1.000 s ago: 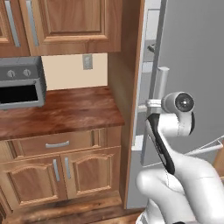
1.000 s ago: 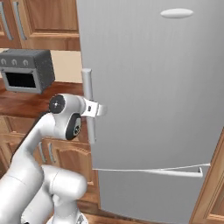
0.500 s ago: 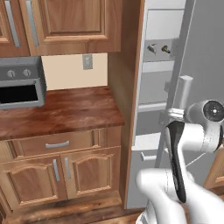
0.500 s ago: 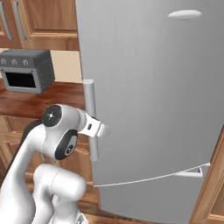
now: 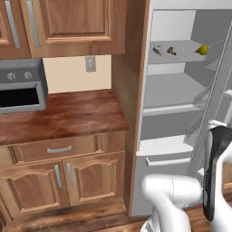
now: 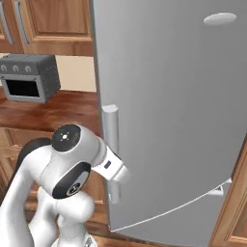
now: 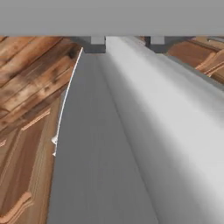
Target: Open the fridge, remove the pear, mushroom, and fish, and place them on any counter.
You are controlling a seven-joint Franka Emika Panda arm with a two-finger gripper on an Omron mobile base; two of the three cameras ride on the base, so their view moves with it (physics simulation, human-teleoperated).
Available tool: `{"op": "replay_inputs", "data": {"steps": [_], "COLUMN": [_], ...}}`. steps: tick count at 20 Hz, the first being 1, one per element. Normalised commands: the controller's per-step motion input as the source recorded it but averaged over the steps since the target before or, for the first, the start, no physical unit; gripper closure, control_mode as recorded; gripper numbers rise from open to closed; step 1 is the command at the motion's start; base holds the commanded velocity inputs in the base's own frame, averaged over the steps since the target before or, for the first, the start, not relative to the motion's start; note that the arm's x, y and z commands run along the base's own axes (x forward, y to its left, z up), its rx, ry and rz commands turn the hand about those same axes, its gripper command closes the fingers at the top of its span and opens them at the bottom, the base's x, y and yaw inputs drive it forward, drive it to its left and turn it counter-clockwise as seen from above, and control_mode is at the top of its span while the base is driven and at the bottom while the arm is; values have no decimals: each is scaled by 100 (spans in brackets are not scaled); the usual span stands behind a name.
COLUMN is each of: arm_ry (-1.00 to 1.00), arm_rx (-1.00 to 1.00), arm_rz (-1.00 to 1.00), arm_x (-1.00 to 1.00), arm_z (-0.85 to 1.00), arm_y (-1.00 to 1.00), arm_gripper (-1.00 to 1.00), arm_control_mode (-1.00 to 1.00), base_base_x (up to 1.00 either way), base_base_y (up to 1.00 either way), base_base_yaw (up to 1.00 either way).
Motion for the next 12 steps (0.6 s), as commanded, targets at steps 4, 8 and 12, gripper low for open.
{"op": "replay_inputs", "data": {"steps": [4,8,12], "arm_ry": [-10,-40,-24], "arm_rx": [5,-4,-6], "arm_rz": [-9,-6,-13], "arm_x": [-100,-100,-49], "arm_z": [-22,-3,19], "arm_y": [-42,-3,10], "arm_gripper": [100,100,100], "arm_control_mode": [-100,-100,-100], "base_base_x": [0,0,0], "base_base_y": [0,0,0], "base_base_yaw": [0,0,0]}}
